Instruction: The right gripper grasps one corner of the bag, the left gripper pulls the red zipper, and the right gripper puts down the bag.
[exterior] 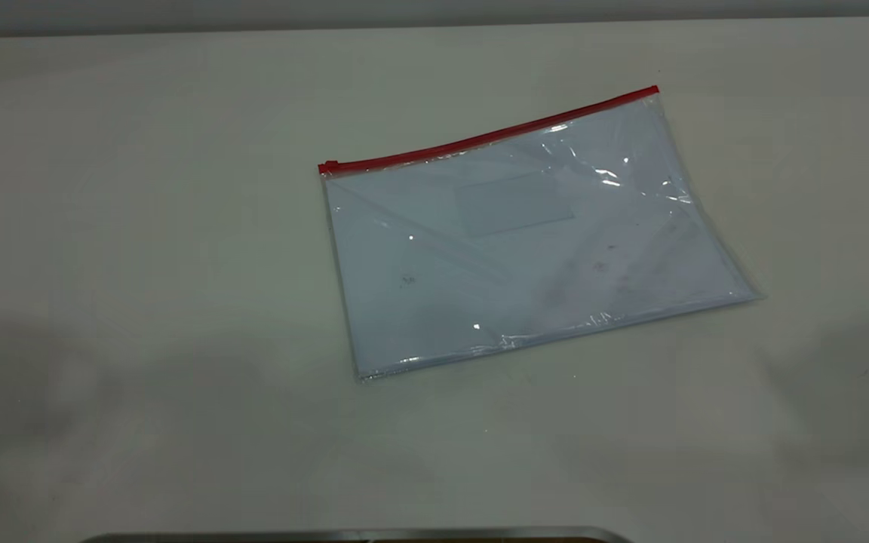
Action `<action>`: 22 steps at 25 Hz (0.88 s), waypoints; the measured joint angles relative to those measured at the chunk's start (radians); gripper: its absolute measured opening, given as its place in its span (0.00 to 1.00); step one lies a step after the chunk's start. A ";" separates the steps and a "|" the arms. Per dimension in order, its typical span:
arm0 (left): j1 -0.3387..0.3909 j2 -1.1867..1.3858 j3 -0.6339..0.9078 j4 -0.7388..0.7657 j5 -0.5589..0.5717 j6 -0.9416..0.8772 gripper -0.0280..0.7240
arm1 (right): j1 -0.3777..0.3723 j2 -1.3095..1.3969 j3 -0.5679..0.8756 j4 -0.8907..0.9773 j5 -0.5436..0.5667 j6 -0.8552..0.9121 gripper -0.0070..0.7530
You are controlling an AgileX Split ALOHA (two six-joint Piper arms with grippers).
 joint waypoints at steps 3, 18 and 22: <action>0.000 -0.125 0.137 -0.001 0.000 -0.018 0.82 | 0.000 -0.090 0.125 -0.002 0.000 -0.006 0.79; 0.000 -0.761 0.650 -0.068 0.000 -0.054 0.82 | 0.000 -0.762 0.601 -0.059 -0.002 -0.095 0.79; 0.000 -0.839 0.716 -0.081 0.000 -0.053 0.82 | 0.021 -0.893 0.678 -0.087 -0.030 -0.065 0.79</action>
